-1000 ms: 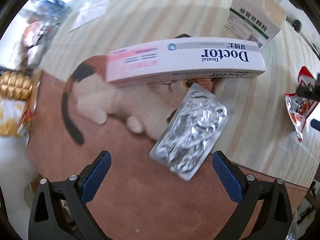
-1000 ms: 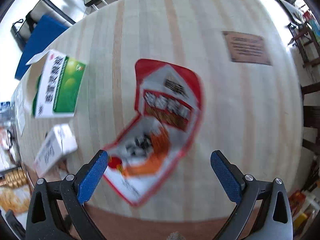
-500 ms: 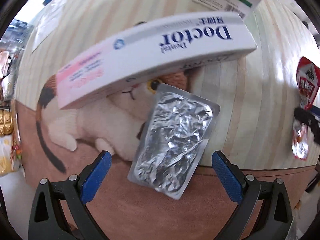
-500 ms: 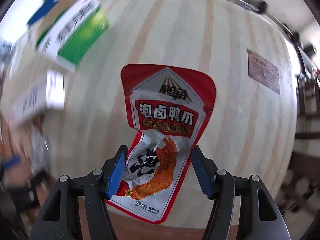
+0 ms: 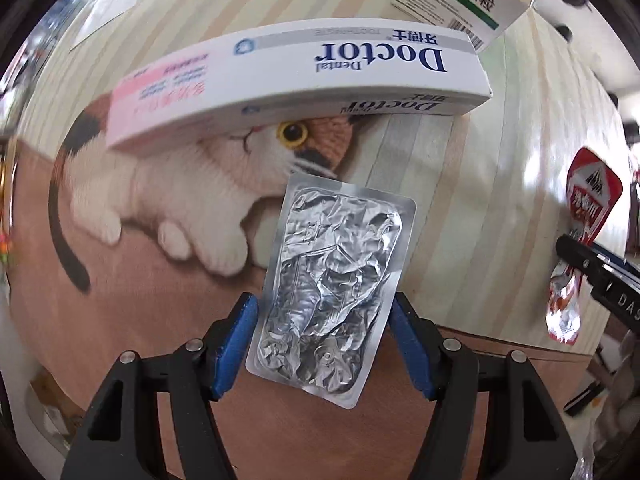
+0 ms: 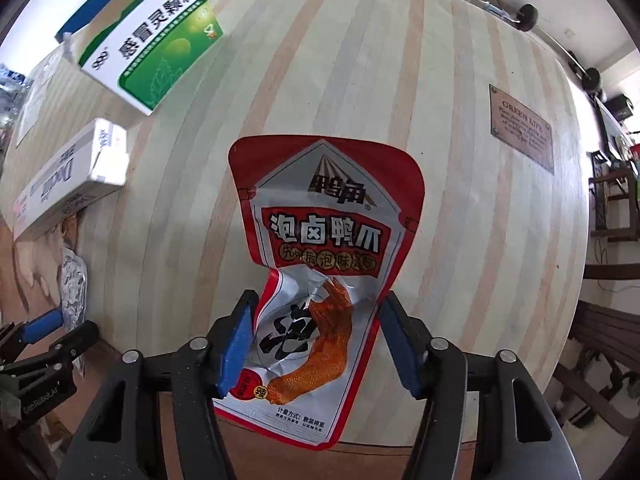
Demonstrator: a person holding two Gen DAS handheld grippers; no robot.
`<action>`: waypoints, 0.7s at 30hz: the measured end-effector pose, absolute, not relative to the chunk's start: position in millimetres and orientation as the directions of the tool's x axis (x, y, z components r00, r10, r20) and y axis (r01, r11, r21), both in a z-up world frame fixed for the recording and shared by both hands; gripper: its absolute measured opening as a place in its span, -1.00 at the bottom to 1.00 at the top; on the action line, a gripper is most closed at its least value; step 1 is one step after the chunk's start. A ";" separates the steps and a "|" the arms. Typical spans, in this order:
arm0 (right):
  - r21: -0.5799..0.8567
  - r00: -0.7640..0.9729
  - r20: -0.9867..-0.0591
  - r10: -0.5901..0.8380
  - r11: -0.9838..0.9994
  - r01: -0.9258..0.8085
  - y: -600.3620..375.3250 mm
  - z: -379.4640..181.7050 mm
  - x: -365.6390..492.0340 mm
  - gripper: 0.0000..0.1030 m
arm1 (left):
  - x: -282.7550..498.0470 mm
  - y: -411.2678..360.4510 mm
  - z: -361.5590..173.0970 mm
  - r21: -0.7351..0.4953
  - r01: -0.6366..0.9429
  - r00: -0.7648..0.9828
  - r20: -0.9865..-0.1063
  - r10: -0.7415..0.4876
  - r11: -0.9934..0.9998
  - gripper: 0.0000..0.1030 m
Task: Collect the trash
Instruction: 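Grasp the silver foil blister pack with the left tool while the right tool grasps the red snack bag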
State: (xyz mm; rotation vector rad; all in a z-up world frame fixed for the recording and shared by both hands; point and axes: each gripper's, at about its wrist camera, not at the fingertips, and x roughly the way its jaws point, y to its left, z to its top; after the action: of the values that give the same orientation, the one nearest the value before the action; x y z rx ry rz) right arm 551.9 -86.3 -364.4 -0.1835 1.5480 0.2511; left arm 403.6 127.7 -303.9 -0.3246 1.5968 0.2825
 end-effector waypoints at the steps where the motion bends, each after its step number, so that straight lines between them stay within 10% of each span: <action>1: 0.046 0.006 -0.999 0.050 0.960 -0.277 -87.9 -363.5 551.2 0.20 | 399.6 130.2 -301.0 -0.019 -0.389 -0.035 -0.999 -0.035 0.921 0.24; 21: 0.091 -0.046 -0.996 0.081 0.949 -0.301 -107.8 -381.6 549.8 0.10 | 369.0 117.7 -307.0 0.001 -0.420 -0.067 -0.997 -0.030 0.908 0.27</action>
State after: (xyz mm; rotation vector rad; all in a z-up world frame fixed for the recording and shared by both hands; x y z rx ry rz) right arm 549.8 -107.8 -381.6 -0.1740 1.5896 0.3118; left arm 369.0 117.7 -307.0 -0.3546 1.6163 0.3312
